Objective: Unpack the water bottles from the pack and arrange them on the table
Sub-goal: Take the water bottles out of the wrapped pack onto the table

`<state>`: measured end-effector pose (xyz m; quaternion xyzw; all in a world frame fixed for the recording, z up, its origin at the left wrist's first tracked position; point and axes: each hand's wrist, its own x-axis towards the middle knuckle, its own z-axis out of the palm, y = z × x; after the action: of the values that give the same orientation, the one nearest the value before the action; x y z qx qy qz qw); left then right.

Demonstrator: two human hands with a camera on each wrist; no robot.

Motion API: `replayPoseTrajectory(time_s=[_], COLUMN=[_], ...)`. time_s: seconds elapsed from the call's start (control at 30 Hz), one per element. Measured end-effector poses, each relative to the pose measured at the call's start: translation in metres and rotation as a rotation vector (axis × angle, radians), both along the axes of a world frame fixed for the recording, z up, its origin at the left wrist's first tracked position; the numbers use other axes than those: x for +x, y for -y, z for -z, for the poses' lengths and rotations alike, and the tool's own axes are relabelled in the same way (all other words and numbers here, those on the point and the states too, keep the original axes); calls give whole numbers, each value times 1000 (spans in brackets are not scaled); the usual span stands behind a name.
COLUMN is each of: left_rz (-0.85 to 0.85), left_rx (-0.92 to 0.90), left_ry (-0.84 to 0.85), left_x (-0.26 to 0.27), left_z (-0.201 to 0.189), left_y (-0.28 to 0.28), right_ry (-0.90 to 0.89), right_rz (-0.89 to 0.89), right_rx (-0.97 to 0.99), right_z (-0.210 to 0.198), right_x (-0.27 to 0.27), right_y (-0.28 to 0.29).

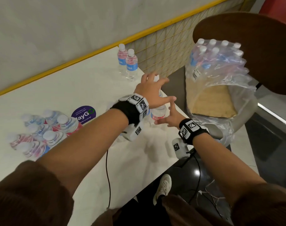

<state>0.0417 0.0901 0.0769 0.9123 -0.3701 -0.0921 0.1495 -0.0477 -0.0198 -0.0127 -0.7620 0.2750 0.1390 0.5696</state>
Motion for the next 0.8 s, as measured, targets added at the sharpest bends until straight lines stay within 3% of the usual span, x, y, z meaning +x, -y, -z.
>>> replayPoseTrajectory(time_s=[0.1,0.2,0.53,0.8], left_rz=[-38,41,226,219], left_rx=[217,255,486,589], left_ry=[-164,-236,-261,-366], left_x=[15,23,47,52], left_z=[9,5,3,-8], left_y=[13,17,-42,-80], right_ry=[-28,-10,25,169], right_rz=[-57,-97,-238,-276], right_rx=[67,116,154,201], right_z=[-6,-6,4,9], right_x=[9,15,5,-1], right_y=[-3,-9,-57,-112])
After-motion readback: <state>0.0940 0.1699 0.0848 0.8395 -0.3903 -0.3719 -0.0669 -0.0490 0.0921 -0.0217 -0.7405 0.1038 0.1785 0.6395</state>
